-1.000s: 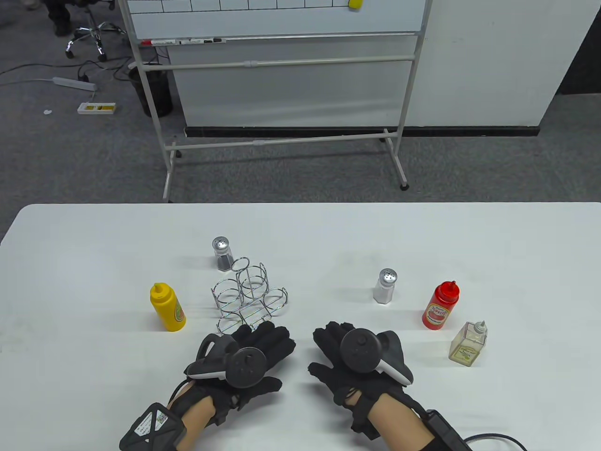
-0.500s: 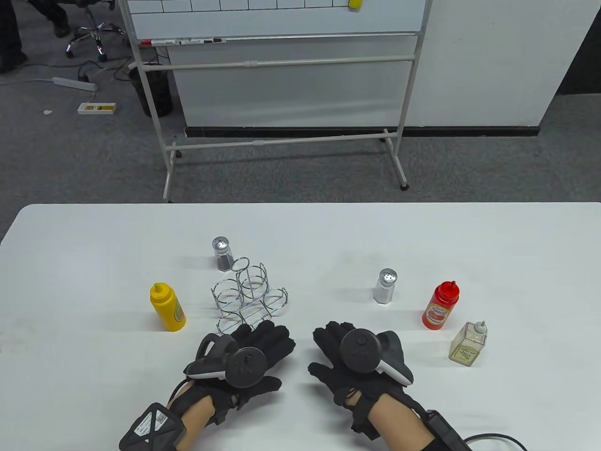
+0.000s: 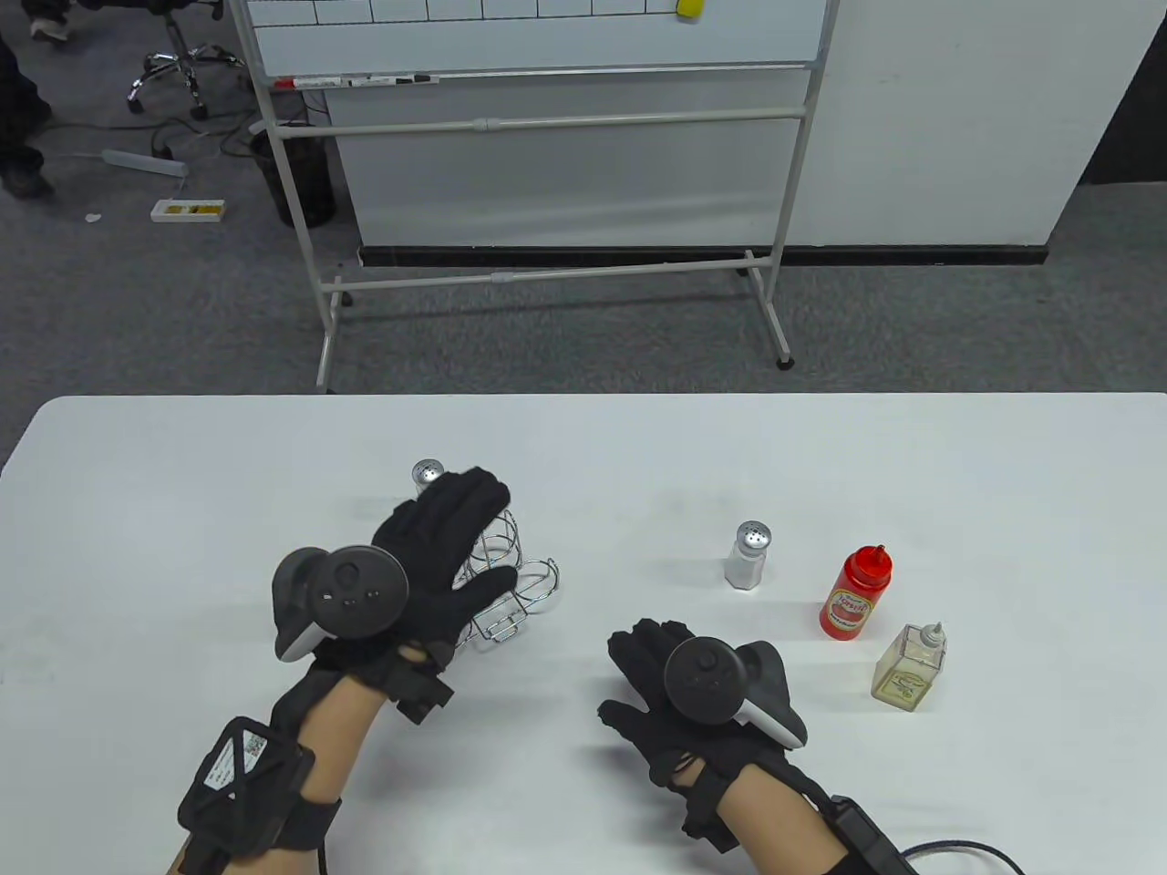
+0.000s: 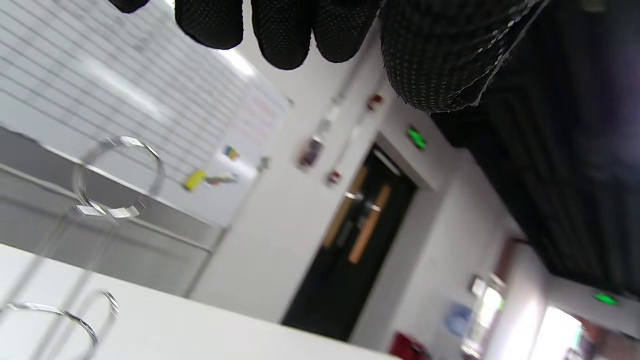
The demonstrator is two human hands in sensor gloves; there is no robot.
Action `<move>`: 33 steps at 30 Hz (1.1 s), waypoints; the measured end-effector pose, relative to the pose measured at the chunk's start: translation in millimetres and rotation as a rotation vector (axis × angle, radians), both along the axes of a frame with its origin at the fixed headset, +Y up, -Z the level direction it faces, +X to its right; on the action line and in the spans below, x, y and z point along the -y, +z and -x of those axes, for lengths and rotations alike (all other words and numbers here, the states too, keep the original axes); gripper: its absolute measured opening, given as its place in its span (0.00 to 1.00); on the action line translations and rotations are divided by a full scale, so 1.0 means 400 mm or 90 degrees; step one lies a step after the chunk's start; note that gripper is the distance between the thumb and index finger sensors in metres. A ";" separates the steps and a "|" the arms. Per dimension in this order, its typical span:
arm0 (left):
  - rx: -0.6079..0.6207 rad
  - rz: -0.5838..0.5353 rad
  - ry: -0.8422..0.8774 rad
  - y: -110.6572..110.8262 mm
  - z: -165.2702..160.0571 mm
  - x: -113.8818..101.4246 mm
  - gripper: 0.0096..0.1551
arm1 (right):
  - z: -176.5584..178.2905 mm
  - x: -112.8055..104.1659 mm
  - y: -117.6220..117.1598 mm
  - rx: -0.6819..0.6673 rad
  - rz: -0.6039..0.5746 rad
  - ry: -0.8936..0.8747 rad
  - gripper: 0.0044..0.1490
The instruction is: Hold seasoning rack and insert seasoning bottles through ring holders
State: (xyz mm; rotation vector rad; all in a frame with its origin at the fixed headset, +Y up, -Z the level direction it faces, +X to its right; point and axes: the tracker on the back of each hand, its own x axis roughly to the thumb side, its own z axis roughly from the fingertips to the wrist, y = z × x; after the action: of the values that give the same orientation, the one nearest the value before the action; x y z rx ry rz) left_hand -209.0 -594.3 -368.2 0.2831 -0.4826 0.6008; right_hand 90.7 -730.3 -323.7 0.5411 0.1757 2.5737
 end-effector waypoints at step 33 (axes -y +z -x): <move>-0.179 0.135 0.035 -0.124 0.055 0.217 0.23 | -0.015 -0.009 -0.002 0.015 0.019 -0.003 0.52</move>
State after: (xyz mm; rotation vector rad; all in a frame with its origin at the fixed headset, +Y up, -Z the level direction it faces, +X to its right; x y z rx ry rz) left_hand -230.9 -681.1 -418.0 0.1762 -0.1392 0.6491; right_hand 96.7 -726.8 -324.4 0.4990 0.2042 2.5670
